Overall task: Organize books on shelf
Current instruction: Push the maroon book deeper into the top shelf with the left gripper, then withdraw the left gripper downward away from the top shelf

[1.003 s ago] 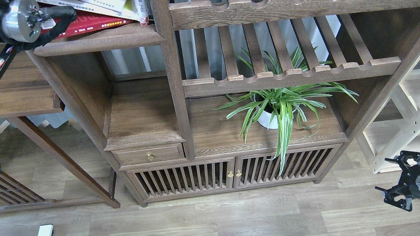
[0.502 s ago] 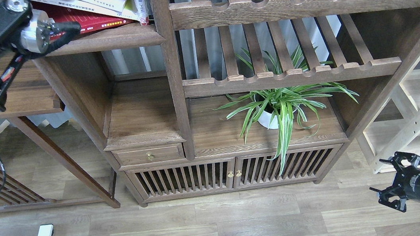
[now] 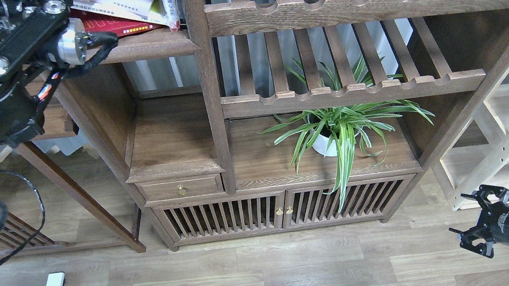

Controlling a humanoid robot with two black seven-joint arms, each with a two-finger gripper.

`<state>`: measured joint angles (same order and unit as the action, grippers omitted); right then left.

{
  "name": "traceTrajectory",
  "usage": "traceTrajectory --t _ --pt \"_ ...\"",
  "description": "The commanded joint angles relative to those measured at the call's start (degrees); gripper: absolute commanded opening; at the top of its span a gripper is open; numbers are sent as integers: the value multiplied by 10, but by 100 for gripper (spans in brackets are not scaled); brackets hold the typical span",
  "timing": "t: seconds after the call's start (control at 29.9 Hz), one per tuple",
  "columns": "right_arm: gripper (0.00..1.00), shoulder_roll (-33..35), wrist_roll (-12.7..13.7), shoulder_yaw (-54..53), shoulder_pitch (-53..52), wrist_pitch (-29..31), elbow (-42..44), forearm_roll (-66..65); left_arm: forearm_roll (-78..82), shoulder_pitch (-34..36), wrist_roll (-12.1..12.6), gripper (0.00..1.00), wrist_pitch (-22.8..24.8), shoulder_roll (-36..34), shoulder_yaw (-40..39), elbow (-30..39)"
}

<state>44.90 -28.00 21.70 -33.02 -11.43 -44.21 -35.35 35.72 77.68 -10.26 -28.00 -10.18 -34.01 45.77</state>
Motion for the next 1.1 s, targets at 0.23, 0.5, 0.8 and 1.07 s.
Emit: traceTrajectory --t 0.23,0.5,0.8,1.07 --pt "85 0 0 -1 2 -3 0 0 0 1 -4 0 0 61 13 -36" --pt "85 5 0 -9 12 -3 -1 0 -2 1 17 0 0 63 15 -31" --pt "85 6 0 -9 15 -3 -2 0 -54 6 51 32 0 57 2 -10" --pt "86 6 0 -9 16 -3 -2 0 -56 8 86 76 0 40 -22 25"
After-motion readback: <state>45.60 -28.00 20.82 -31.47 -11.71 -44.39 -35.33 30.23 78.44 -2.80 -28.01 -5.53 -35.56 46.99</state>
